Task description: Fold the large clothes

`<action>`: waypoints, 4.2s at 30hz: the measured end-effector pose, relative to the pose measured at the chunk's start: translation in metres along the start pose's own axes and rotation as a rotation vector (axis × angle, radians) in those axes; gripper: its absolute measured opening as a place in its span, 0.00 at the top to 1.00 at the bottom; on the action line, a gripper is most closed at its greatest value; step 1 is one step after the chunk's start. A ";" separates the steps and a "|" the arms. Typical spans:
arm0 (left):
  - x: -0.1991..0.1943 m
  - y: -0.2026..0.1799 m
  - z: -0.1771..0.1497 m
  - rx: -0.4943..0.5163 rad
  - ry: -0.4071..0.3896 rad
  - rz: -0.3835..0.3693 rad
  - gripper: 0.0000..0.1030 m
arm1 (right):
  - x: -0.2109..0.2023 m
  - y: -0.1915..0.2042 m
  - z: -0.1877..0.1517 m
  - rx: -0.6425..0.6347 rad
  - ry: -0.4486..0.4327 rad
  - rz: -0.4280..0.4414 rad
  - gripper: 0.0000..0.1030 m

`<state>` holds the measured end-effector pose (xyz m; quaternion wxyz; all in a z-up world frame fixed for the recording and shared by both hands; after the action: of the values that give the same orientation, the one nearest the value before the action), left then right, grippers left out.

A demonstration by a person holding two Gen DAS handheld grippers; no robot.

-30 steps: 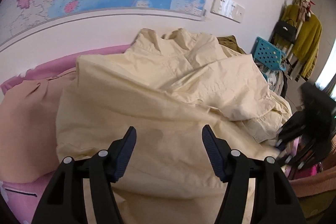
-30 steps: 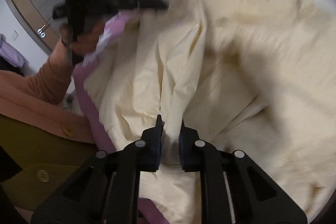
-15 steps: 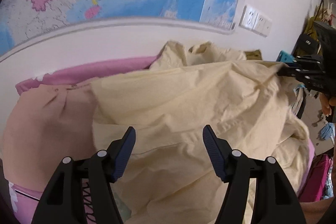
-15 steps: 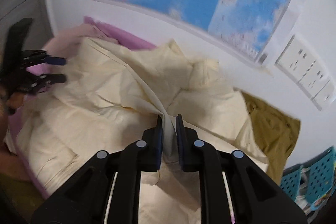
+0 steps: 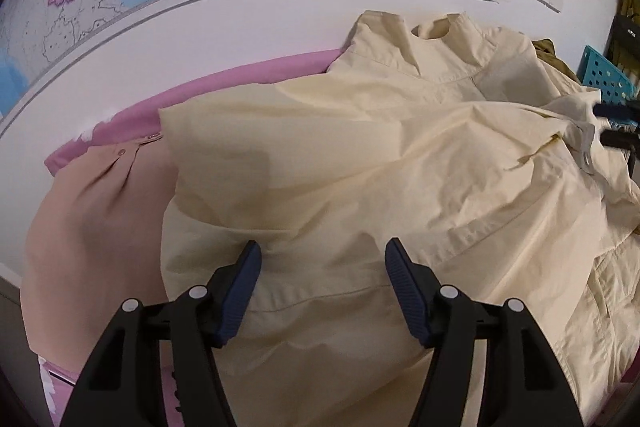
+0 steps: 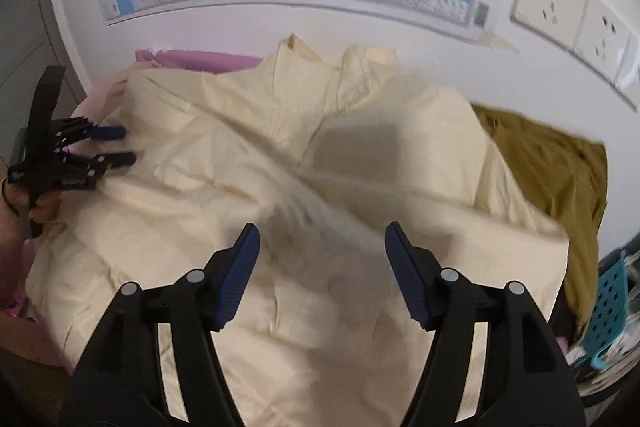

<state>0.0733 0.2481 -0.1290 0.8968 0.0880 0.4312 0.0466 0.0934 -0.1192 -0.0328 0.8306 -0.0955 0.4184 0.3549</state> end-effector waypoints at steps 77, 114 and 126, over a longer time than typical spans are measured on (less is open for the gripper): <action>-0.115 -0.100 -0.072 0.192 -0.120 -0.308 0.37 | 0.028 0.100 -0.065 -0.018 0.065 0.159 0.93; -0.152 0.013 -0.190 -0.243 -0.068 -0.310 0.15 | -0.091 -0.052 -0.232 0.506 -0.184 0.187 0.12; -0.143 -0.011 -0.178 -0.333 -0.061 -0.439 0.85 | -0.125 0.002 -0.206 0.468 -0.311 0.413 0.90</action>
<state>-0.1552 0.2351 -0.1312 0.9002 -0.1546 0.3991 -0.0812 -0.0868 -0.2753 -0.0674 0.7945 0.2393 0.3674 0.4201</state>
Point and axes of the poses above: each gripper's, at about its wrist camera, not at the fingertips, and x roughly the way its jaws point, y to its left, z to its top, the point moved 5 cm from there along x, roughly the way its jaws point, and after that the axes turned 11 degrees about z, right-handed, at the moved point
